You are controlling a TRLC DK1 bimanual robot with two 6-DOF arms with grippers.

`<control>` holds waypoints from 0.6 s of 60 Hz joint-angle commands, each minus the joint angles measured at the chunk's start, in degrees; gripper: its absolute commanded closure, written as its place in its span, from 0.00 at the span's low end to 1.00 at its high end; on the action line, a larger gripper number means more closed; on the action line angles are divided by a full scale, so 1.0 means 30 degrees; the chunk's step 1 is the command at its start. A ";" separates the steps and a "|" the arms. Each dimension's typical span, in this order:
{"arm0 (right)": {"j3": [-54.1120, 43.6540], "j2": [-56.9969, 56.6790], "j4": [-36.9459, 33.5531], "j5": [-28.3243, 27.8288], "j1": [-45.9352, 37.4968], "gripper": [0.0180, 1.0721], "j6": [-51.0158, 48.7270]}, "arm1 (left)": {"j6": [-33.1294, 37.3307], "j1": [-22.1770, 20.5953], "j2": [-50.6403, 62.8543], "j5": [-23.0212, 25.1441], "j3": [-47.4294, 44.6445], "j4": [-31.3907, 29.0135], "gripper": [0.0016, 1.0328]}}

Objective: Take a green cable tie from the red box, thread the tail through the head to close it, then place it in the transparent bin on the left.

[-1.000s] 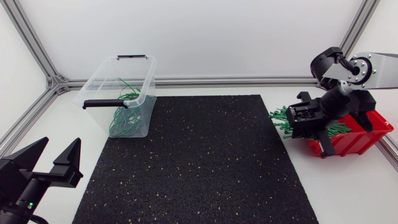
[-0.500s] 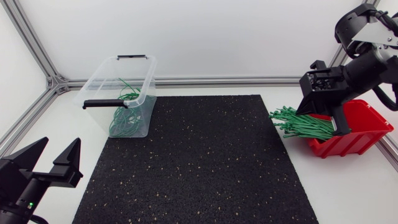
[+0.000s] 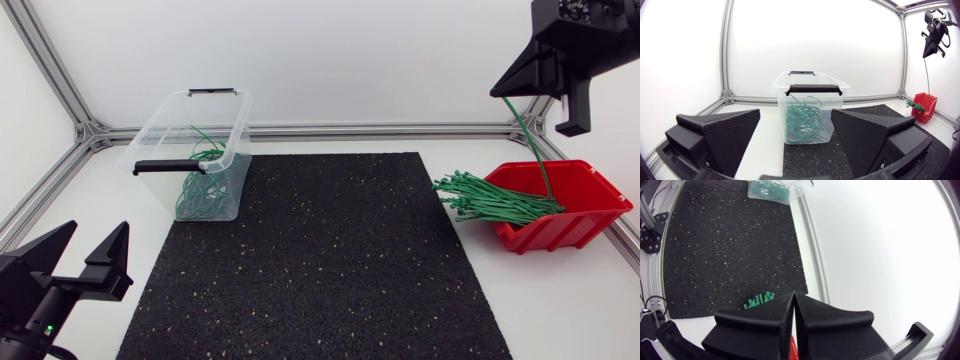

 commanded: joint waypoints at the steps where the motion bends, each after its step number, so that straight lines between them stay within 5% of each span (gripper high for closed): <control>1: 0.1520 -0.0064 -0.0690 -0.0361 -0.0081 0.95 0.1099 | -0.0307 -0.0151 -0.0048 -0.0023 -0.0725 -0.0574 0.04; 15: 0.3922 -0.0210 -0.0748 -0.1943 -0.0227 0.95 0.3589 | -0.0307 -0.0151 -0.0048 -0.0052 -0.0725 -0.0574 0.04; 36: 0.2106 -0.1704 0.0570 -0.1386 0.2585 0.95 0.9361 | -0.0307 -0.0298 -0.0019 -0.0140 -0.0725 -0.0632 0.04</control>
